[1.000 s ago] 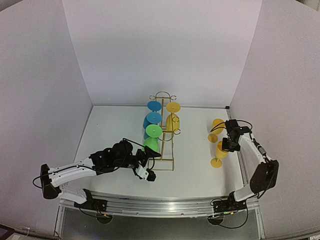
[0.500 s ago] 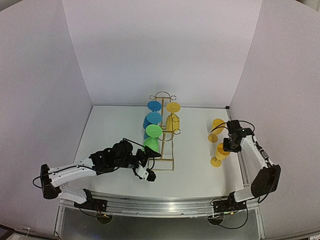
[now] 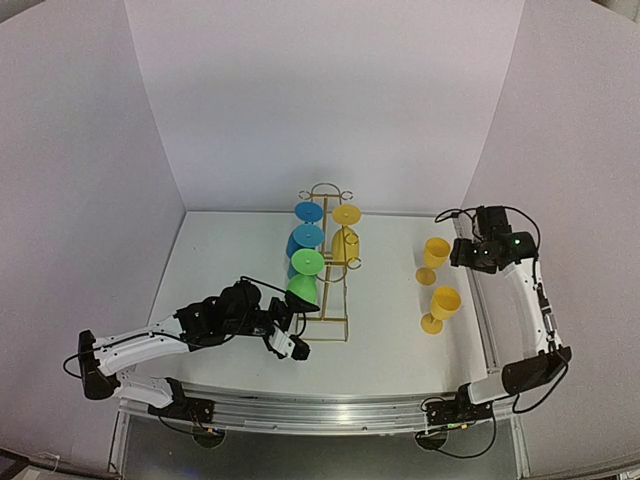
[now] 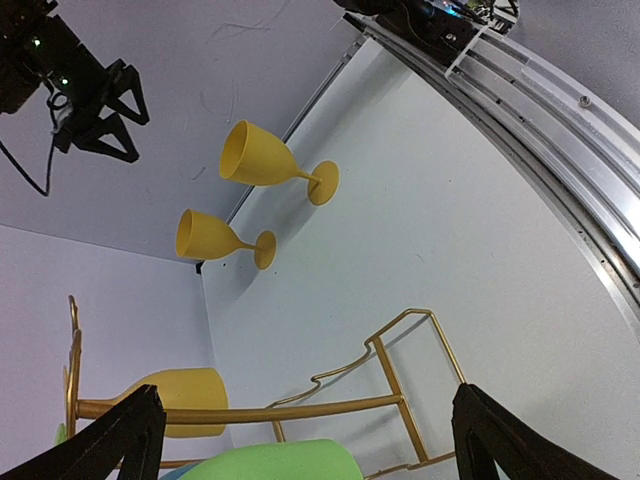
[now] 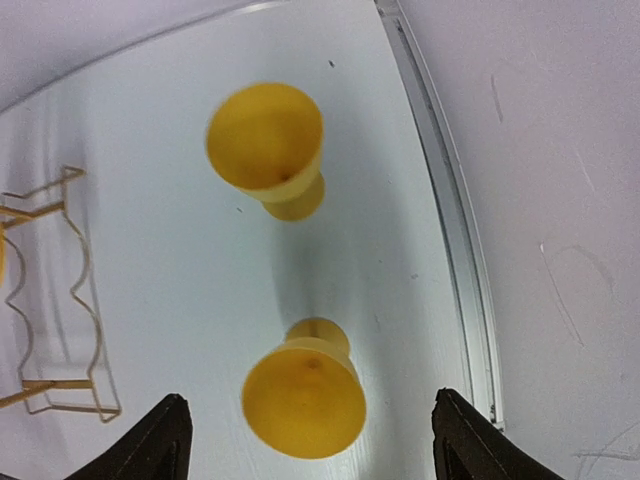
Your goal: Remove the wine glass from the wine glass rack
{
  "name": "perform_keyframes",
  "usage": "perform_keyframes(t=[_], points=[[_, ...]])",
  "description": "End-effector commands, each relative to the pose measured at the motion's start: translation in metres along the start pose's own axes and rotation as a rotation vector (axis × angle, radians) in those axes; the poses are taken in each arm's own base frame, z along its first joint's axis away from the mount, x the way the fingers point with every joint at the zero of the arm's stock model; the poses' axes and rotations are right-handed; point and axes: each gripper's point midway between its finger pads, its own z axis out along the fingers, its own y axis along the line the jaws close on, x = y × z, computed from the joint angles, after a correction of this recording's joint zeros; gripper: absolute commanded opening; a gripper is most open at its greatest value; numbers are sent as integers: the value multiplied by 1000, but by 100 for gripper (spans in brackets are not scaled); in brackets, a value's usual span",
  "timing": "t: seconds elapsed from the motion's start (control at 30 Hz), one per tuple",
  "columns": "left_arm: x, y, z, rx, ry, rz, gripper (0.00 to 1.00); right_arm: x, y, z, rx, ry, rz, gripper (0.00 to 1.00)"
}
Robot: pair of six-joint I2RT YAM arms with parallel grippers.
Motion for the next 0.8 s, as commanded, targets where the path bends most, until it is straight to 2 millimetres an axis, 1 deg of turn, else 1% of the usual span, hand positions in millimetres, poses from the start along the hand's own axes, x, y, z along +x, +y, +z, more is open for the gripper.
perform_keyframes(t=[0.0,0.07,0.2,0.23,0.3,0.4,0.47,0.53,0.63,0.77], points=[[-8,17,-25,-79,-23,-35,99,-27,50,-24,-260,10,77,76],[-7,17,-31,-81,-19,-55,99,-42,81,-34,-417,15,124,73],[-3,15,-39,-93,-6,-93,99,-72,139,-55,-696,-12,215,73],[-2,15,-40,-96,-4,-100,99,-81,153,-59,-744,-34,218,74],[-1,14,-41,-103,1,-112,99,-89,180,-66,-820,-42,221,74],[2,14,-42,-117,6,-128,99,-96,219,-68,-908,-20,213,73],[3,15,-43,-131,8,-135,99,-99,243,-62,-950,-4,215,69],[4,16,-43,-141,8,-138,99,-101,259,-53,-965,10,224,64],[4,16,-44,-143,3,-146,99,-102,272,-37,-961,33,239,61],[5,15,-45,-147,5,-150,99,-99,286,-28,-974,59,231,58]])
